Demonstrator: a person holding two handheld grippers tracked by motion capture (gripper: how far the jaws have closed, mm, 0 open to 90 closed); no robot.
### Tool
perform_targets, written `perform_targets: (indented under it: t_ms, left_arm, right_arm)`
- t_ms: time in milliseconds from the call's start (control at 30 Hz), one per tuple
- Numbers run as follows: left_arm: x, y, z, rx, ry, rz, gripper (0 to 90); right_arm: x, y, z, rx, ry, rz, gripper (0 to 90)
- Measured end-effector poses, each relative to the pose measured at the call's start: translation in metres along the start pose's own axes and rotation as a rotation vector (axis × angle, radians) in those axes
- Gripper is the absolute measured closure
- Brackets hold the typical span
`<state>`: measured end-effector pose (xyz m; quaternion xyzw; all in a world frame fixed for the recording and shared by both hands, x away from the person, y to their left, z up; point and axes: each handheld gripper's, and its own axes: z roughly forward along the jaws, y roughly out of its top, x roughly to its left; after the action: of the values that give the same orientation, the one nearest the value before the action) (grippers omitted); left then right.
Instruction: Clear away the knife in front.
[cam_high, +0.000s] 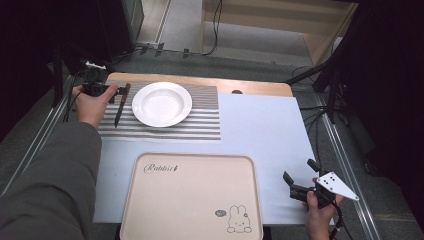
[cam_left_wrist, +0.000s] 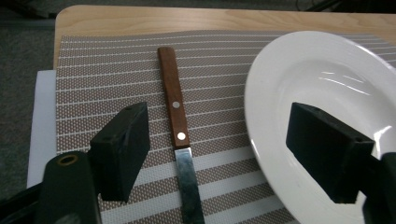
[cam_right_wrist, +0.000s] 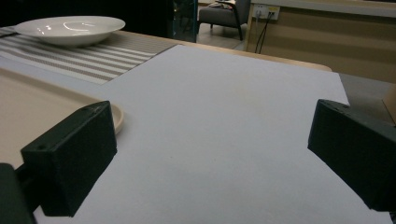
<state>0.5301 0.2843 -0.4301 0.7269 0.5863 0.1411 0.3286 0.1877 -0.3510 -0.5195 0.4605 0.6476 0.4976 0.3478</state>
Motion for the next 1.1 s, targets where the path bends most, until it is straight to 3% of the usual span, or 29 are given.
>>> perform_targets:
  t_ms: [200,467,800,1100]
  left_arm:
    - [0.006,0.007,0.018,0.048,0.039,-0.033,34.7]
    - [0.011,0.01,0.029,0.077,0.079,-0.045,49.3]
    - [0.011,0.004,0.044,0.126,0.07,-0.058,55.8]
    - [0.01,0.001,0.051,0.14,0.077,-0.058,60.3]
  right_arm:
    - [0.0,0.0,0.0,0.001,-0.004,-0.002,0.0]
    - [0.0,0.0,0.001,0.003,-0.009,-0.001,0.0]
    - [0.001,0.0,0.001,0.008,-0.013,-0.003,0.0]
    - [0.001,0.0,0.001,0.007,-0.014,-0.002,0.0]
